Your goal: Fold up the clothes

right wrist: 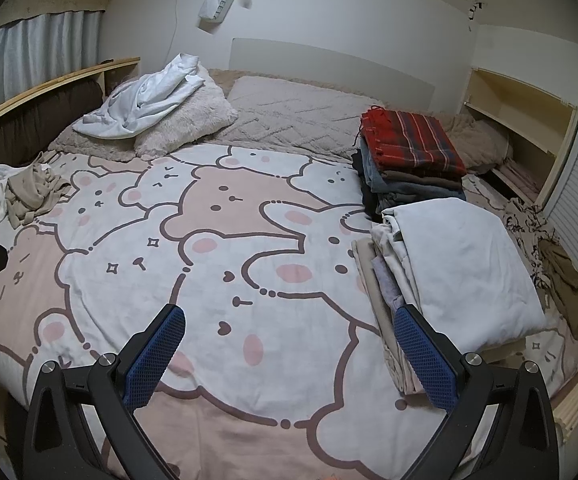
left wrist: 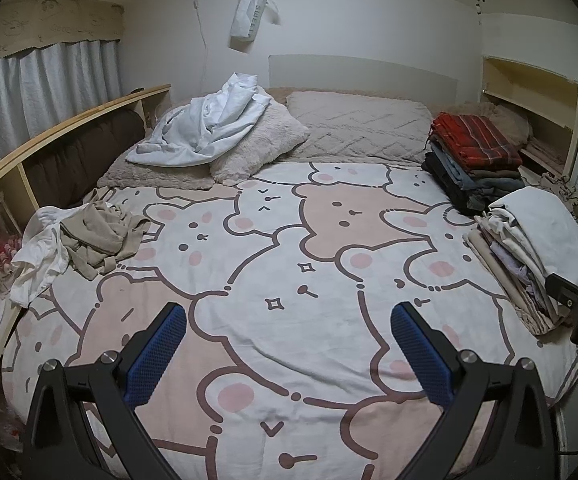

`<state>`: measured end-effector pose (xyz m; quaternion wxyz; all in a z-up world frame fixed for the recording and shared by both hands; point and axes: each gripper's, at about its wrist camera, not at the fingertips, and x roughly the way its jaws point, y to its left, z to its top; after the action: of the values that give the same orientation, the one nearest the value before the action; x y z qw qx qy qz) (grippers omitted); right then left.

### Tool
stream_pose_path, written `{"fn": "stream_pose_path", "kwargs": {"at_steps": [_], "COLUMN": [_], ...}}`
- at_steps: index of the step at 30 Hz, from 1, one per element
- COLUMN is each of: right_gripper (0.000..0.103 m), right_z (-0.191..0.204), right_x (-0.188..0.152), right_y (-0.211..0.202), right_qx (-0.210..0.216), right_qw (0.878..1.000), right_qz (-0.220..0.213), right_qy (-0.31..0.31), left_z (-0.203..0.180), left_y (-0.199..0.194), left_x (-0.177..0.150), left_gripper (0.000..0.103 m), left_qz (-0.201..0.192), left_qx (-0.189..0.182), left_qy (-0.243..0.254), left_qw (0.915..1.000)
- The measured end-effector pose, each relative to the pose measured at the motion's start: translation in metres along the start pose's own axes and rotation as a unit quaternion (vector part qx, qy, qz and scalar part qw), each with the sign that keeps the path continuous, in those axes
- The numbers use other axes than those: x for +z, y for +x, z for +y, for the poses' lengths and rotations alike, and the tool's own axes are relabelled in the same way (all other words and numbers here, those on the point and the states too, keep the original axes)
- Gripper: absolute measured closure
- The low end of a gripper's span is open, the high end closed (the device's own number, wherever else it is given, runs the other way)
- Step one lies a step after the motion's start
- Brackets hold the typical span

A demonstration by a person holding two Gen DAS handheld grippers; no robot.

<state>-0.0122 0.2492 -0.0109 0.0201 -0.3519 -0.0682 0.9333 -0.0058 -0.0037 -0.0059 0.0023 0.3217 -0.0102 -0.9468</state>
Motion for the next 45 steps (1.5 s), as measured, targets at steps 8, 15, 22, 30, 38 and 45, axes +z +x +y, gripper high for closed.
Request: {"fn": "stream_pose_path", "kwargs": {"at_steps": [8, 15, 22, 30, 38, 45], "right_gripper": [0.000, 0.000, 0.000, 0.000, 0.000, 0.000], "right_z": [0.002, 0.006, 0.013, 0.030, 0.042, 0.055], "right_x": [0.000, 0.001, 0.000, 0.003, -0.001, -0.003], "right_y": [0.001, 0.004, 0.010, 0.017, 0.045, 0.072], "right_qx": [0.004, 0.010, 0.027, 0.044, 0.069, 0.063], "right_qw": [1.000, 1.000, 1.000, 0.999, 0.996, 0.994], "right_qz": [-0.001, -0.002, 0.002, 0.011, 0.048, 0.089], "right_qy": [-0.001, -0.004, -0.007, -0.026, 0.002, 0.000], "left_z": [-0.004, 0.005, 0.020, 0.054, 0.103, 0.164], "left_y": [0.004, 0.011, 0.023, 0.045, 0.076, 0.108], "left_x": [0.000, 0.000, -0.004, -0.014, -0.018, -0.008], "left_gripper": [0.000, 0.000, 0.000, 0.000, 0.001, 0.001], "left_qz": [0.000, 0.012, 0.024, 0.043, 0.050, 0.028], "left_qx": [0.005, -0.001, -0.020, 0.011, 0.056, 0.126], "left_qy": [0.015, -0.008, -0.029, -0.068, -0.087, -0.082], "left_qw": [0.9999, 0.9999, 0.9991, 0.9967, 0.9934, 0.9883]}}
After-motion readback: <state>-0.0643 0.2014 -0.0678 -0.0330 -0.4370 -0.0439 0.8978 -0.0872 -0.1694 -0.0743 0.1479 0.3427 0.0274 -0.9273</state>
